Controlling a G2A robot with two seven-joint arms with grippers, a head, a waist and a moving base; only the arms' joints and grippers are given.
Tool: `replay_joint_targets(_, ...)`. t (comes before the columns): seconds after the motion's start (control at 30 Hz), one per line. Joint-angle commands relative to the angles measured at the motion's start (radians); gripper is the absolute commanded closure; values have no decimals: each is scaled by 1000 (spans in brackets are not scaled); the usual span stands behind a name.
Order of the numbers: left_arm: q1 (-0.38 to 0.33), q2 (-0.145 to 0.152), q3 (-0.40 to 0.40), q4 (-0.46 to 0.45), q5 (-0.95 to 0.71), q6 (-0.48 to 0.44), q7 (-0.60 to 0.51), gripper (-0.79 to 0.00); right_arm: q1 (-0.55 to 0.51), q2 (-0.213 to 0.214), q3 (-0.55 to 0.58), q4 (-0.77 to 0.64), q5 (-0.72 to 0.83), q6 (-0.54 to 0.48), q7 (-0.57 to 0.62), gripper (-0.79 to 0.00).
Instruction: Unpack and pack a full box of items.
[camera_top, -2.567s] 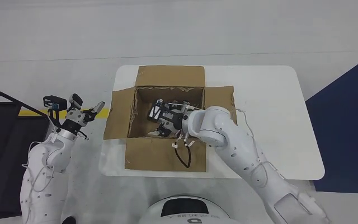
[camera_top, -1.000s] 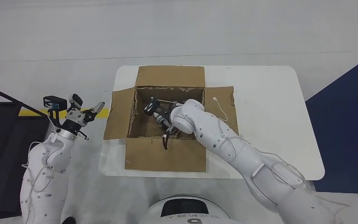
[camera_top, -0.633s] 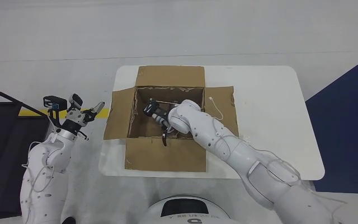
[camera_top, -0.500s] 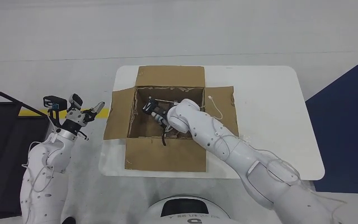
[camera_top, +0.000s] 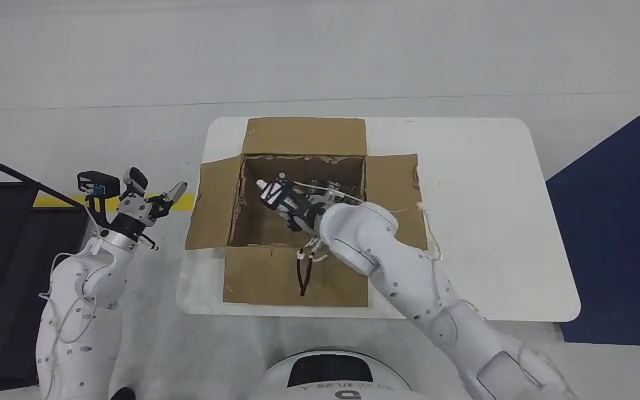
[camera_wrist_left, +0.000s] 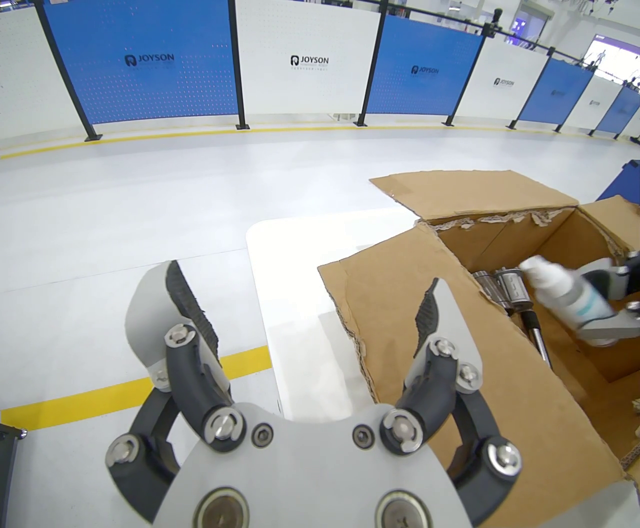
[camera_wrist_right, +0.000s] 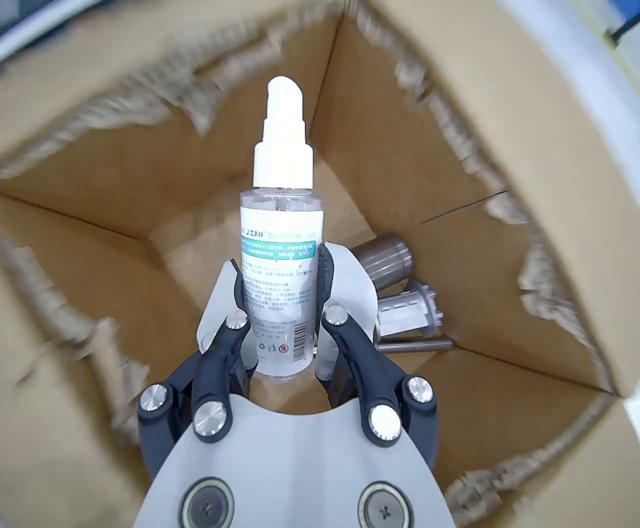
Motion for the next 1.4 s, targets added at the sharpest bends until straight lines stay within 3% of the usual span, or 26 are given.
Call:
replay_joint_targets(0.0,0,0,0,0,0,0,0,-785,-95,23,69,-121,-34,-57,-111,0)
replay_joint_targets(0.2,0,0,0,0,0,0,0,-785,-312,71,253,-283,-118,-121,-466,0)
replay_joint_targets(0.57,0,0,0,0,0,0,0,-785,-596,109,610,-410,39,-96,-656,0)
replay_joint_targets(0.7,0,0,0,0,0,0,0,-785,-728,112,737,-422,115,-30,-726,0)
replay_joint_targets(0.87,0,0,0,0,0,0,0,-785,-834,114,876,-382,235,-41,-800,0)
replay_joint_targets(1.03,0,0,0,0,0,0,0,-785,-857,117,996,-286,390,-9,-720,0)
replay_joint_targets(1.17,0,0,0,0,0,0,0,-785,-787,131,1055,-182,520,-5,-434,0)
replay_joint_targets(1.37,0,0,0,0,0,0,0,-785,-670,147,1060,-105,535,60,-181,0)
